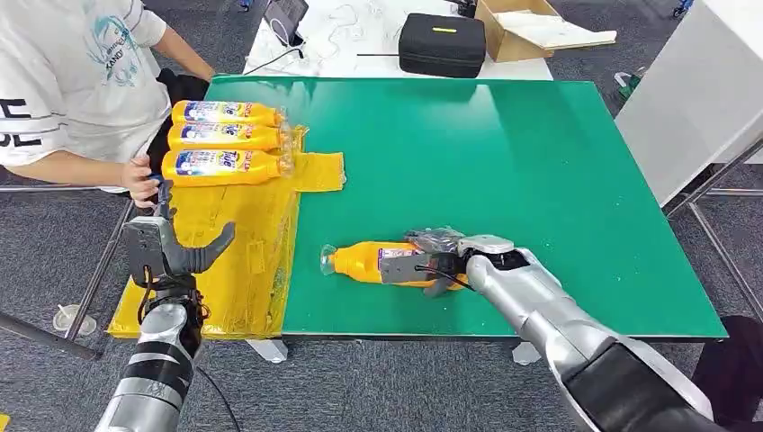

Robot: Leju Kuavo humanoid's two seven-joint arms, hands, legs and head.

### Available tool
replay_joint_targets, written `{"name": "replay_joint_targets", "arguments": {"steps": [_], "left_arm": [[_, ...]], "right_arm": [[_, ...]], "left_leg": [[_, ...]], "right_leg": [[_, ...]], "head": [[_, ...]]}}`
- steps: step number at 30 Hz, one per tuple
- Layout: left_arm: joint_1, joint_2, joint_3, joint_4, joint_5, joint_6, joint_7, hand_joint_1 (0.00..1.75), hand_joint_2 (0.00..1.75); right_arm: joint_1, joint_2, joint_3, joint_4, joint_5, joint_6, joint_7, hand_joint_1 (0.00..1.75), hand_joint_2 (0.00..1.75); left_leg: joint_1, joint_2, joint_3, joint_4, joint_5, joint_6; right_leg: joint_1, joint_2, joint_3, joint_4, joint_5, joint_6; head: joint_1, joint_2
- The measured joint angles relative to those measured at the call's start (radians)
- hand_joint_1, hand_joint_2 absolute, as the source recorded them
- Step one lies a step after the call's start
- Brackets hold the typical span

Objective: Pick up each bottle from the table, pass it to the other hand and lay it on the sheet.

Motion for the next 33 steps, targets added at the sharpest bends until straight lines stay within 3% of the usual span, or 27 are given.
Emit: {"name": "replay_joint_targets", "arguments": {"steps": [9,13,18,22,26,33], "left_arm": [[-0.004,-0.009,0.000,0.012,-0.002,0.002,0.000,0.00,1.75],[0.002,-0.015,0.001,0.012,0.003,-0.009,0.000,0.00,1.75],[0.027,-0.024,0.005,-0.002,0.006,-0.038,0.000,0.00,1.75],[0.068,-0.044,0.018,-0.046,0.061,-0.130,0.031,0.00,1.75],[0.104,-0.076,0.016,-0.103,0.175,-0.260,0.104,0.00,1.75],[0.127,-0.095,-0.057,-0.176,0.362,-0.477,0.204,0.00,1.75]], "right_arm": [[0.013,0.004,0.021,0.011,-0.056,-0.093,-0.008,1.75,1.75],[0.089,0.011,-0.019,-0.022,-0.120,-0.347,-0.005,1.75,1.75],[0.228,0.021,-0.135,-0.179,-0.094,-0.526,0.005,1.75,1.75],[0.377,0.070,-0.299,-0.401,-0.026,-0.780,-0.099,1.75,1.75],[0.491,0.129,-0.457,-0.606,-0.027,-0.954,-0.234,1.75,1.75],[0.583,0.175,-0.579,-0.700,-0.034,-0.962,-0.397,1.75,1.75]], "left_leg": [[0.000,0.000,0.002,0.000,0.000,0.000],[0.000,0.000,0.001,0.000,0.000,0.000],[0.000,-0.001,0.000,0.000,0.000,0.000],[0.000,-0.001,-0.003,0.000,-0.001,0.000],[0.000,-0.003,-0.004,0.000,-0.001,0.000],[0.000,-0.003,-0.004,0.000,-0.002,0.001]], "right_leg": [[0.000,0.000,0.001,0.000,0.000,0.000],[0.001,0.000,0.002,0.000,0.000,0.000],[0.001,0.000,0.001,0.000,0.000,0.000],[0.001,-0.001,-0.002,0.000,-0.001,0.000],[0.000,-0.001,-0.003,0.000,-0.001,0.000],[0.000,-0.001,-0.003,0.000,0.000,0.000]], "head": [[0.000,0.000],[0.000,0.000],[0.000,0.000],[0.000,0.000],[0.000,0.000],[0.000,0.000]]}}
